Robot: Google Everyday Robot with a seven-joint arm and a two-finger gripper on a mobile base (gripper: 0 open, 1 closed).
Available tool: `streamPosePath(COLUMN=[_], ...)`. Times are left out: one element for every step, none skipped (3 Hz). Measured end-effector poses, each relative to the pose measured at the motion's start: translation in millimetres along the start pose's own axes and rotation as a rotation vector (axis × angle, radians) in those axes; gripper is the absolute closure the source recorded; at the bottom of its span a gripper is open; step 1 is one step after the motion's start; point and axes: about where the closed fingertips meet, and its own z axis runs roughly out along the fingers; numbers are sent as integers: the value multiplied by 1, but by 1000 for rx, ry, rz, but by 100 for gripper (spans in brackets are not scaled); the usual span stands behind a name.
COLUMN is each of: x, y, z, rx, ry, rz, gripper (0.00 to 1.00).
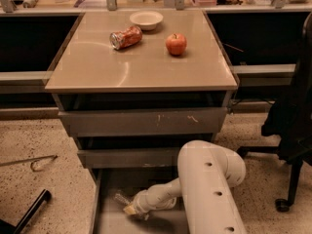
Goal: Place water bottle into bottom drawer
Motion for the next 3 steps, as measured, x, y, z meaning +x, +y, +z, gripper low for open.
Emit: streamPosePath(x=[0,0,0], y=[0,0,0], z=[0,0,0], rx=[0,0,0], ry=[0,0,0], rz=[0,0,0], gripper=[35,12,0])
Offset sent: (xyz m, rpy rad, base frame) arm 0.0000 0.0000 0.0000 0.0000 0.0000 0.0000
